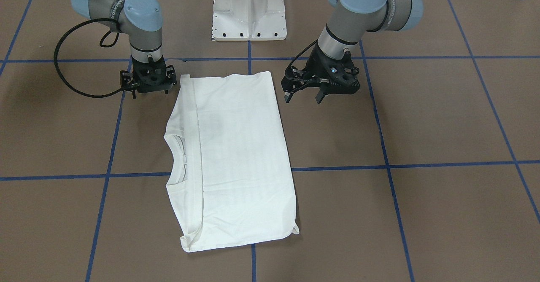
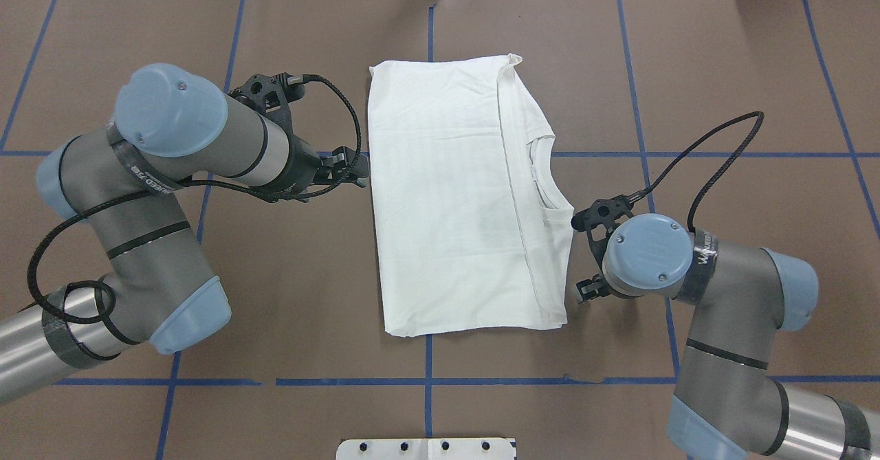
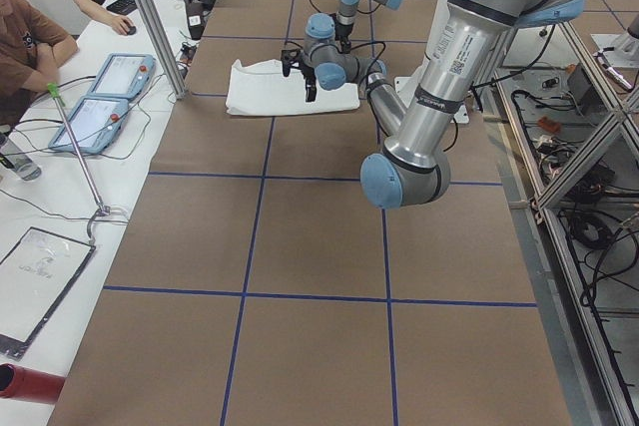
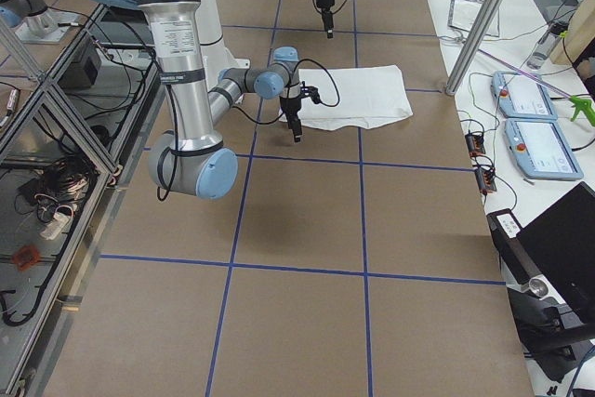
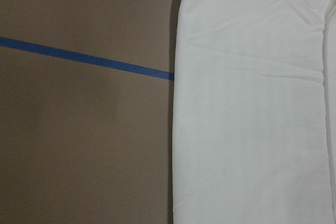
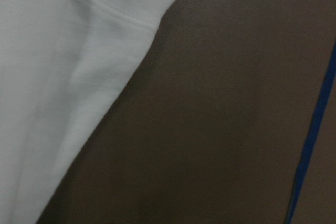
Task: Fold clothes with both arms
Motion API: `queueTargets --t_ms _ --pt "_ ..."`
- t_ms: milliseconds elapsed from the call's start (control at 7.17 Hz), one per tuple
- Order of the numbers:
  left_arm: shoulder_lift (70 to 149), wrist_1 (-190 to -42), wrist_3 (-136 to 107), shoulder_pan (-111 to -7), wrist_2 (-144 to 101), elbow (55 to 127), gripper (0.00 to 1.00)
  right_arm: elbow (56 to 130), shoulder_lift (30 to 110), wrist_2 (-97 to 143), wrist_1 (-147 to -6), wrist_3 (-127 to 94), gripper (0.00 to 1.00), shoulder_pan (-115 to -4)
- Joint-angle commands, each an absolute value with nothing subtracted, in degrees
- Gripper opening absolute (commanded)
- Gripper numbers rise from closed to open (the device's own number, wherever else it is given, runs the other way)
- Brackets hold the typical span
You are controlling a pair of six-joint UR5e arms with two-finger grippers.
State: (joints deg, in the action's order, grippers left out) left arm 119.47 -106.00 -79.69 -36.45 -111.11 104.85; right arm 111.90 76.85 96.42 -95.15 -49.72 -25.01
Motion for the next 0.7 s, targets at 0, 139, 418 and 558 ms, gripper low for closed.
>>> queueTargets --t_ms 0,139,418,558 --pt "119.62 -106.00 -79.98 -36.39 -111.18 104.85 1.00 114.61 77.61 96.85 -95.19 -48.08 1.00 -26.54" --pt "119.62 -106.00 -80.07 -36.39 -111.09 104.85 1.00 115.22 77.09 96.77 -94.92 -48.16 1.00 -26.46" --pt "119.62 -106.17 -80.07 -36.39 -111.09 104.85 1.00 111.74 69.66 96.15 -95.36 -48.08 1.00 -26.63" --pt "119.62 -106.08 -79.98 -36.39 -111.18 104.94 1.00 109.45 67.09 95.98 -95.27 -48.08 1.00 -26.89"
